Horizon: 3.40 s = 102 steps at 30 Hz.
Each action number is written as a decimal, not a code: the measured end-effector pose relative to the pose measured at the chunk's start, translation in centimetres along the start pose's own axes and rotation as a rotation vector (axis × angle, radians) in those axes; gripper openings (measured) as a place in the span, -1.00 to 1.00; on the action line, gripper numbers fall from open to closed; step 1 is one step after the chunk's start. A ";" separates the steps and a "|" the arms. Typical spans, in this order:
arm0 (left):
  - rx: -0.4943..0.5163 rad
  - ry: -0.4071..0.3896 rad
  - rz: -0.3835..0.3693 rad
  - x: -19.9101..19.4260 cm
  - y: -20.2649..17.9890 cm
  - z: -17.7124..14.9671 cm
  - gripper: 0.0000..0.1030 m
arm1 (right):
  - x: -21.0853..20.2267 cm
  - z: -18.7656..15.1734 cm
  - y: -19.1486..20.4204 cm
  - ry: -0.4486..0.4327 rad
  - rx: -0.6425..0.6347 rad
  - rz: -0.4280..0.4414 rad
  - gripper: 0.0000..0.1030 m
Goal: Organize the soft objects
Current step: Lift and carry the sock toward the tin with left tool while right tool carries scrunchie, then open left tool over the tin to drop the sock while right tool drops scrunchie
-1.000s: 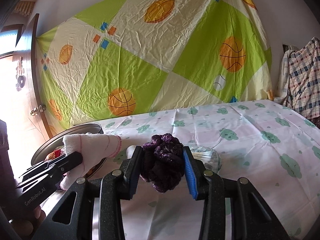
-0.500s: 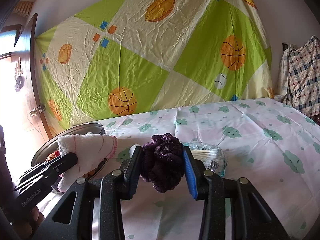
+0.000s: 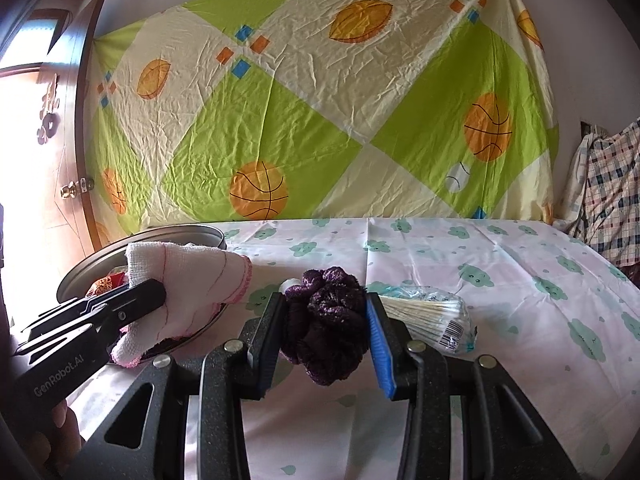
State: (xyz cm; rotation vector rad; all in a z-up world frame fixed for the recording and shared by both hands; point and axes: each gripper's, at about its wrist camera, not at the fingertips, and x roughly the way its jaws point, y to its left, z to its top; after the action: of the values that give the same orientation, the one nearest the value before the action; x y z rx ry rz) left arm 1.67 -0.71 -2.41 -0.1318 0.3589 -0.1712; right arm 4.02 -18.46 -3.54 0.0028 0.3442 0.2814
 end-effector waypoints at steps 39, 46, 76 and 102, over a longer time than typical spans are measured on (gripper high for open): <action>-0.033 -0.059 0.024 -1.8 3.1 0.0 -0.78 | 0.2 0.3 2.4 -0.011 0.002 0.084 -0.18; -0.036 -0.073 0.035 -2.3 3.7 -0.1 -0.78 | 0.3 0.3 3.1 -0.013 -0.013 0.099 -0.18; -0.022 -0.176 0.137 -5.1 8.2 4.7 -0.78 | 2.5 7.3 7.9 -0.047 -0.115 0.220 -0.17; -0.113 0.062 0.326 1.0 18.0 7.7 -0.78 | 14.3 8.1 17.6 0.204 -0.220 0.356 -0.15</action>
State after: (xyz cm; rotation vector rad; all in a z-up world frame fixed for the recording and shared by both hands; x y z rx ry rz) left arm 7.91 17.47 1.54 -0.1775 0.4469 0.1679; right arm 14.81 2.73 0.22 -0.1835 0.5145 0.6741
